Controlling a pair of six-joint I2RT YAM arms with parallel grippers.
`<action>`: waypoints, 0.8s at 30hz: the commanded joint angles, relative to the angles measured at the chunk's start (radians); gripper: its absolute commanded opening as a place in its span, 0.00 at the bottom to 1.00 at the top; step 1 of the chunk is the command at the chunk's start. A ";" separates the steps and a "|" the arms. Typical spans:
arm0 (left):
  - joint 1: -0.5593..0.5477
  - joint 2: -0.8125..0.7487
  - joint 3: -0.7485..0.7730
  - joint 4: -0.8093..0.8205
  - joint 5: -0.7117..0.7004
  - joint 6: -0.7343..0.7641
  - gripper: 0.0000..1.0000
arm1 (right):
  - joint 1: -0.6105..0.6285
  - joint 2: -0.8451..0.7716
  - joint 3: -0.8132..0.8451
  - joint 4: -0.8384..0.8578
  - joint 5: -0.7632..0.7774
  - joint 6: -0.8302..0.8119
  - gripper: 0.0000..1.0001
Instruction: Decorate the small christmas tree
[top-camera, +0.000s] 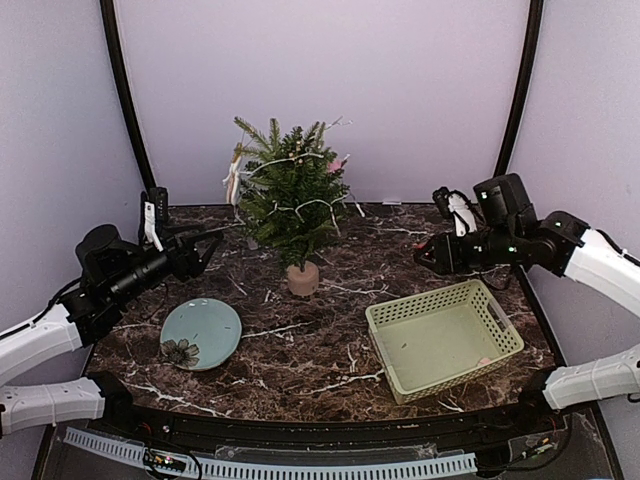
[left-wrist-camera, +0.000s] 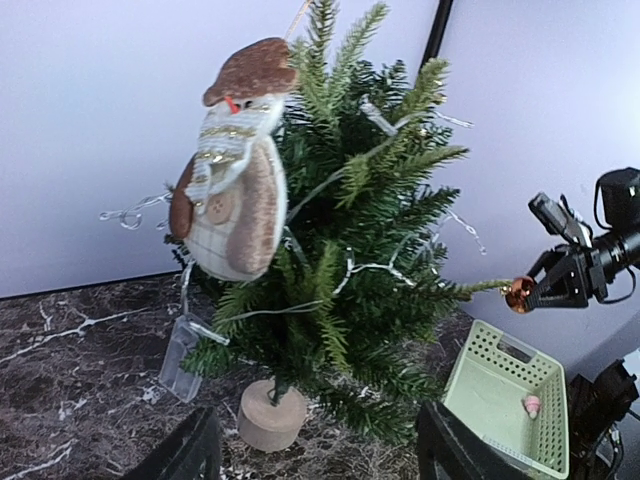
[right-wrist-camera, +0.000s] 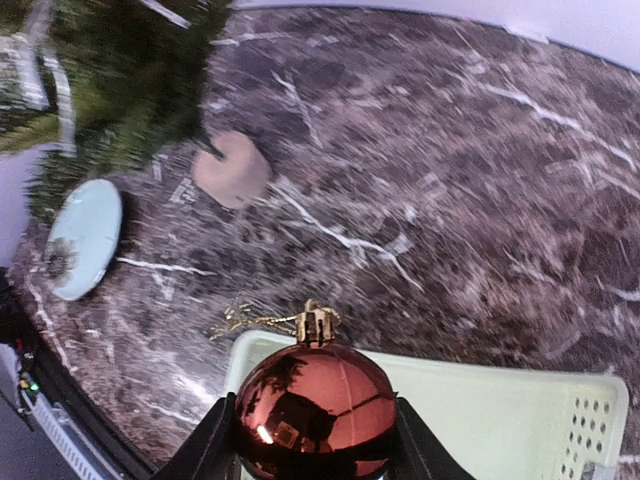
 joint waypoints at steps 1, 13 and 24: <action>-0.008 -0.022 -0.001 -0.003 0.138 0.040 0.69 | 0.019 -0.013 0.068 0.161 -0.237 -0.127 0.37; -0.171 0.022 0.068 0.053 0.279 0.184 0.61 | 0.071 0.028 0.160 0.297 -0.536 -0.112 0.37; -0.356 0.196 0.190 0.095 0.180 0.348 0.47 | 0.150 0.024 0.051 0.564 -0.594 0.061 0.32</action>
